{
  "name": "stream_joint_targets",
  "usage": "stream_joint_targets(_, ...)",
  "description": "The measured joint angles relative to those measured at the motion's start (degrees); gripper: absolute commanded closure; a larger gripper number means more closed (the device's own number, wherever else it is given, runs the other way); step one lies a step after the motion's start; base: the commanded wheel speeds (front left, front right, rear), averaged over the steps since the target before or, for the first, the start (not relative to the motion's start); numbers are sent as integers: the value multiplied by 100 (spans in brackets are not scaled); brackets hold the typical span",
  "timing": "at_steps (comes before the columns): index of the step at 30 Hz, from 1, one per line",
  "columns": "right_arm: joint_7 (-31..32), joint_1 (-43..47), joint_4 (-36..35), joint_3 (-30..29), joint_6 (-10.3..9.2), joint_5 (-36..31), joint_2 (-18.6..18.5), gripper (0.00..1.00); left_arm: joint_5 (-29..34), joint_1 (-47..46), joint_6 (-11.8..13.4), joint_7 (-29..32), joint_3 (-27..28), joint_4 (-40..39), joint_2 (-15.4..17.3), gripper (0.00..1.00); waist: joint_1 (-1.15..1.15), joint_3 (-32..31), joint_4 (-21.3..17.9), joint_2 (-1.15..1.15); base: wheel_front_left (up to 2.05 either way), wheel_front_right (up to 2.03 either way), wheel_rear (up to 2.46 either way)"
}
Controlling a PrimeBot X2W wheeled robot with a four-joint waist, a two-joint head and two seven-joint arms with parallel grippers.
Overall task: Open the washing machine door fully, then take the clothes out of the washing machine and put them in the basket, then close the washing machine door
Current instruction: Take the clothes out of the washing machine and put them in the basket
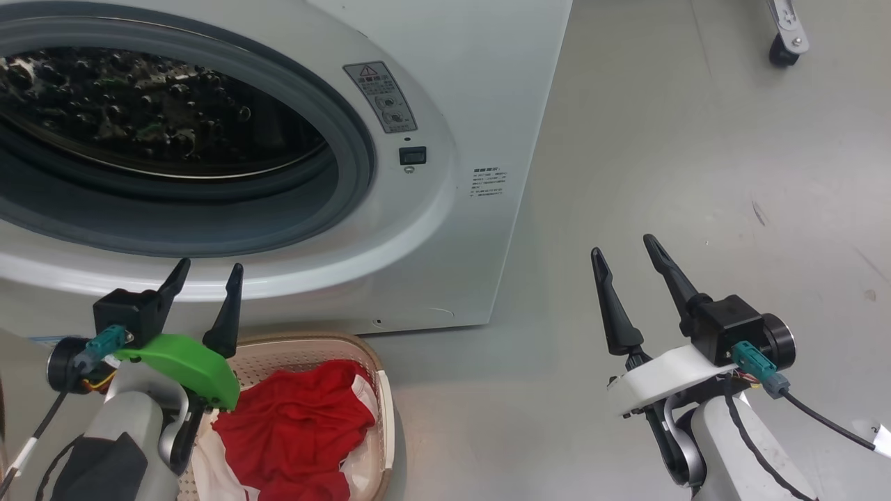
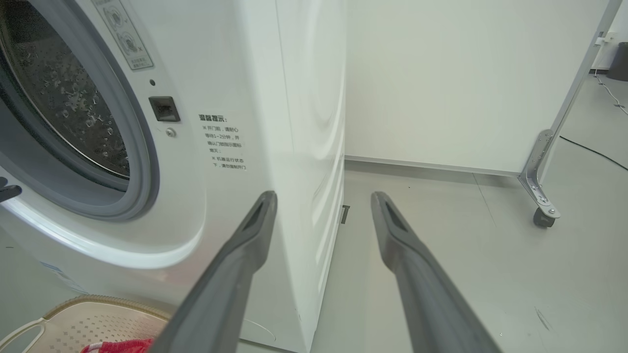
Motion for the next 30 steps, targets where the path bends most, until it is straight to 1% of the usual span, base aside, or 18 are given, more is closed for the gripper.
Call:
stream_joint_targets(4, 0, 131, 7, -38, 4, 26, -1, 0, 156, 180, 0, -15, 158, -465, 14, 0, 0, -191, 119, 0, 0, 0, 0)
stream_joint_targets(6, 0, 159, 18, -41, 44, 32, -1, 0, 163, 347, 0, -15, 258, -634, 21, 0, 0, -280, 167, 0, 0, 0, 0)
stream_joint_targets(9, 0, 197, 14, -64, 54, 32, -1, 0, 165, 610, 0, -15, 400, -900, 24, 0, 0, -407, 221, 0, 0, 0, 0)
stream_joint_targets(13, 0, 276, 12, -107, 57, 33, -3, 0, 363, 806, 7, -15, 422, -1161, 54, 0, 0, -519, 257, 0, 0, 0, 0)
stream_joint_targets(14, 0, 307, 12, -110, 104, 33, -2, 0, 456, 929, 43, -15, 455, -1328, 70, 0, 0, -583, 271, 0, 0, 0, 0)
stream_joint_targets(18, 0, 370, 2, -111, 105, 33, -2, 0, 459, 1141, 140, -15, 579, -1556, 37, 0, 0, -662, 277, 0, 0, 0, 0)
stream_joint_targets(24, 0, 425, -89, -208, 112, 33, -3, 0, 454, 1522, 309, -15, 898, -1983, -158, 0, 0, -745, 271, 0, 0, 0, 0)
stream_joint_targets(30, 0, 497, -132, -281, 111, 33, -2, 0, 454, 1739, 412, -15, 1101, -2221, -240, 0, 0, -759, 270, 0, 0, 0, 0)
